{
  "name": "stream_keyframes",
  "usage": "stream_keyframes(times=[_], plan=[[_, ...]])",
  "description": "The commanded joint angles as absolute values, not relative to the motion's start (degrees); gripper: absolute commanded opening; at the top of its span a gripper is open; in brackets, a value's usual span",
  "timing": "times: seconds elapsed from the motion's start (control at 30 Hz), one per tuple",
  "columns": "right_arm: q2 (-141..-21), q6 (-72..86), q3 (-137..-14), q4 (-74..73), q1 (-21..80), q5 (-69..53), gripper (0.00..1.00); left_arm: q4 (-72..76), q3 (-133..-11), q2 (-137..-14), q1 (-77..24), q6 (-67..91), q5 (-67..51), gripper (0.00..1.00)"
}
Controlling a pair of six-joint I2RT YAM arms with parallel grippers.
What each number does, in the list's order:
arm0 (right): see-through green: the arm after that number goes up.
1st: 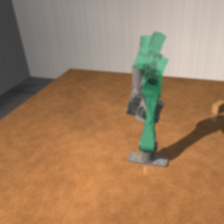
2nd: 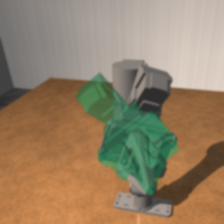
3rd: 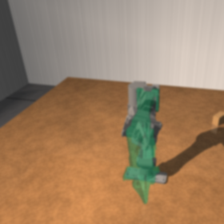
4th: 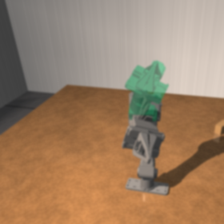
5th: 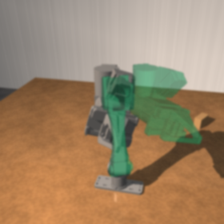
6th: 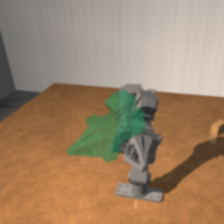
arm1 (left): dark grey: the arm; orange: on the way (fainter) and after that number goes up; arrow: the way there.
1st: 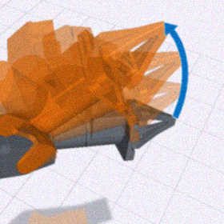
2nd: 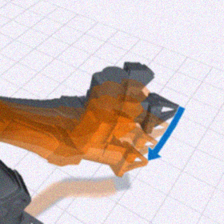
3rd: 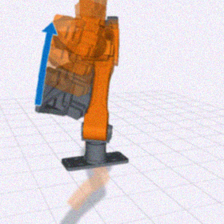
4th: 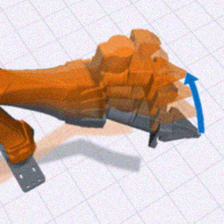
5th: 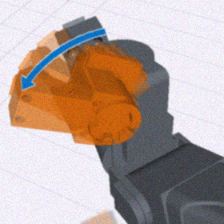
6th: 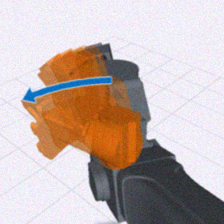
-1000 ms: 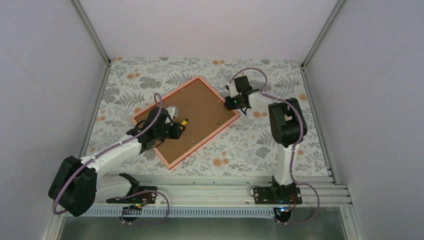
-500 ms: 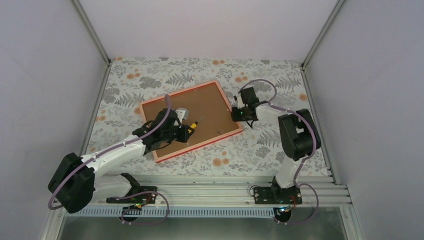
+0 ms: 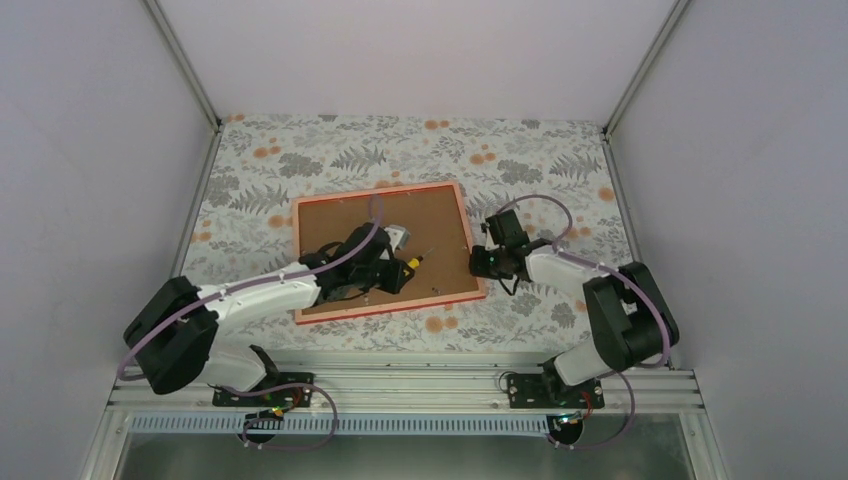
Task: Take the photo out of the frame
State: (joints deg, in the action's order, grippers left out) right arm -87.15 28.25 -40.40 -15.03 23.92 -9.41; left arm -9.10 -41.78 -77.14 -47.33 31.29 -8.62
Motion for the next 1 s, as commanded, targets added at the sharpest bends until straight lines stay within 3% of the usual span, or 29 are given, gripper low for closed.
stream_keyframes(times=[0.0, 0.3, 0.57, 0.97], plan=[[-82.1, 33.9, -36.2, -13.5, 26.3, -9.3, 0.19, -7.2, -45.1, -80.2, -50.1, 32.6, -7.2, 0.02], [-78.2, 32.8, -34.1, -13.5, 27.1, -9.4, 0.24, -6.5, -48.5, -86.5, -53.3, 33.0, -6.5, 0.02], [-82.3, 29.9, -38.1, -13.2, 27.1, -6.2, 0.27, -7.0, -52.2, -91.1, -53.7, 31.8, -6.3, 0.02], [-86.5, 28.4, -39.0, -11.4, 27.0, -5.6, 0.2, -7.2, -56.9, -97.4, -53.7, 30.2, -6.7, 0.02]])
